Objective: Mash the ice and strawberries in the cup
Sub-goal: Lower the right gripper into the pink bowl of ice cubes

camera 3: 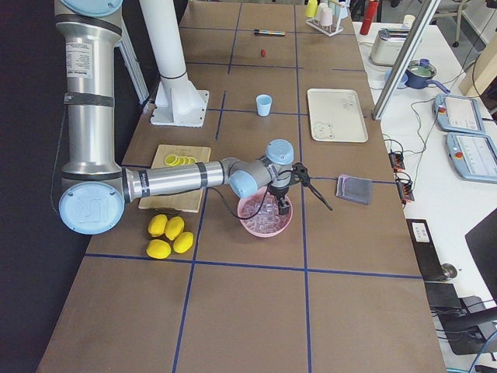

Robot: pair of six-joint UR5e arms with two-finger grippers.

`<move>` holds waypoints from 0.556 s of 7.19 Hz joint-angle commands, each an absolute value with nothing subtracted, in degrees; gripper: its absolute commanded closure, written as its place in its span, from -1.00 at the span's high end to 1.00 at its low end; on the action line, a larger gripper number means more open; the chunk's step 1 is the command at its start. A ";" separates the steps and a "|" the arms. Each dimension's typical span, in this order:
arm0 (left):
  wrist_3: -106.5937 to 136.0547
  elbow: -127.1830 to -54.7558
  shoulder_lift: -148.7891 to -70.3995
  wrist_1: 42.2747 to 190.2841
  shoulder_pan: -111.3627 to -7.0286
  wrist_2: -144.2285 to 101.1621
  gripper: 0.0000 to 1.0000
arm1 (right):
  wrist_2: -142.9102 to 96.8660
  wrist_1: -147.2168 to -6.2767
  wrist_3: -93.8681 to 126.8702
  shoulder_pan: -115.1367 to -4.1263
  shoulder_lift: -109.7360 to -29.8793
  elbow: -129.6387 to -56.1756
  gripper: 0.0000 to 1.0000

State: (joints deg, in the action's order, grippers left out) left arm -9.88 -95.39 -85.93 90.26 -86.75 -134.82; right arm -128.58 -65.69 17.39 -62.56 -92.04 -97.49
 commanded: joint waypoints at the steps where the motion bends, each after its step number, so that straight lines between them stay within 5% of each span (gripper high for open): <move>1: -9.84 -95.45 -85.96 90.26 -86.75 -134.82 1.00 | -128.76 -65.65 17.32 -62.23 -92.63 -97.47 0.73; 4: -9.84 -95.54 -85.87 90.26 -86.75 -134.82 1.00 | -128.85 -65.65 17.14 -62.23 -94.21 -98.08 0.63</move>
State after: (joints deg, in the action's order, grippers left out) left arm -9.84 -95.52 -85.88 90.26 -86.75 -134.82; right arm -128.78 -65.65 17.28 -62.23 -93.44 -97.75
